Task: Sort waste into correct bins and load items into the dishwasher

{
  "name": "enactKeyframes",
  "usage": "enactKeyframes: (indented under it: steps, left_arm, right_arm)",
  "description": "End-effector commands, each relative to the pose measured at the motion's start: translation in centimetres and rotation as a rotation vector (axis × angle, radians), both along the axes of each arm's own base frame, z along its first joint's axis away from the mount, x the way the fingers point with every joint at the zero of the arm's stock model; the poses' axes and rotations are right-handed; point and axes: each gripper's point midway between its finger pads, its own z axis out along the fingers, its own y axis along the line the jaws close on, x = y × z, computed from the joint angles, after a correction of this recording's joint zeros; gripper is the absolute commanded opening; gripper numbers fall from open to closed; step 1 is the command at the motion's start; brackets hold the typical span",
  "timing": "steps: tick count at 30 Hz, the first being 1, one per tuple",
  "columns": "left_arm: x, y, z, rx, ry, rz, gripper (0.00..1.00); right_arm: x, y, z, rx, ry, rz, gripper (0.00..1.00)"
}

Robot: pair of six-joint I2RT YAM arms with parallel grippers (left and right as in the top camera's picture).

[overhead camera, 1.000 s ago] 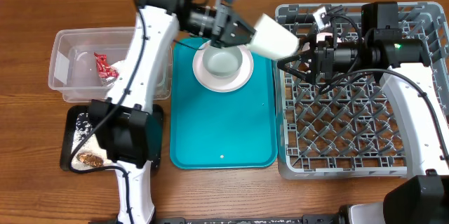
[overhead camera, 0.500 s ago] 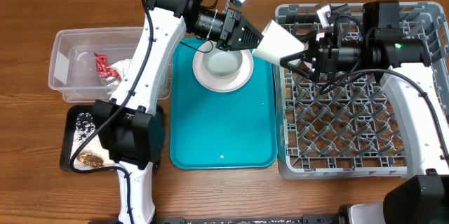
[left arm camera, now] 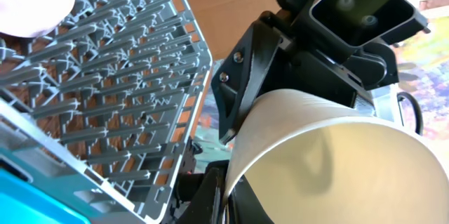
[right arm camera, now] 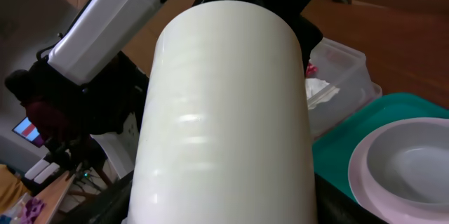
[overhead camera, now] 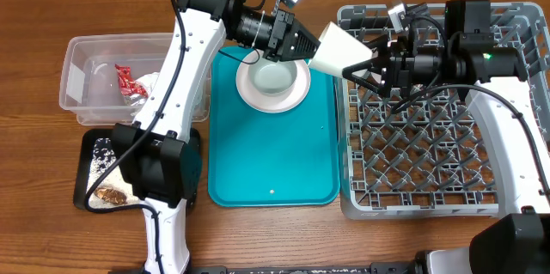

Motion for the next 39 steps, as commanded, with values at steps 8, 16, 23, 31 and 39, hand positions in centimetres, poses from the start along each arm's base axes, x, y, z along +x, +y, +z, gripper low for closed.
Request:
enactKeyframes:
  steps: [8, 16, 23, 31, 39]
  left_arm:
    - [0.1, 0.4, -2.8, 0.207, -0.06, 0.041, 0.1]
    - [0.7, 0.9, -3.4, 0.247, -0.082, 0.061, 0.46]
    - [2.3, 2.2, -3.2, 0.236, -0.109, 0.105, 0.52]
    - [5.2, 6.4, -3.2, 0.241, -0.082, 0.222, 0.59]
    - [5.8, 8.2, -3.3, 0.251, -0.059, 0.261, 0.91]
  right_arm:
    - [-0.1, 0.1, 1.7, 0.005, -0.104, 0.011, 0.51]
    - [0.1, 0.1, 1.3, -0.016, -0.099, -0.004, 0.51]
    - [0.8, -0.2, 0.0, -0.084, -0.07, -0.052, 0.5]
    - [3.8, -2.7, -4.7, -0.334, 0.172, -0.323, 0.48]
    - [4.1, -9.2, -11.1, -0.666, 0.544, -0.746, 0.45]
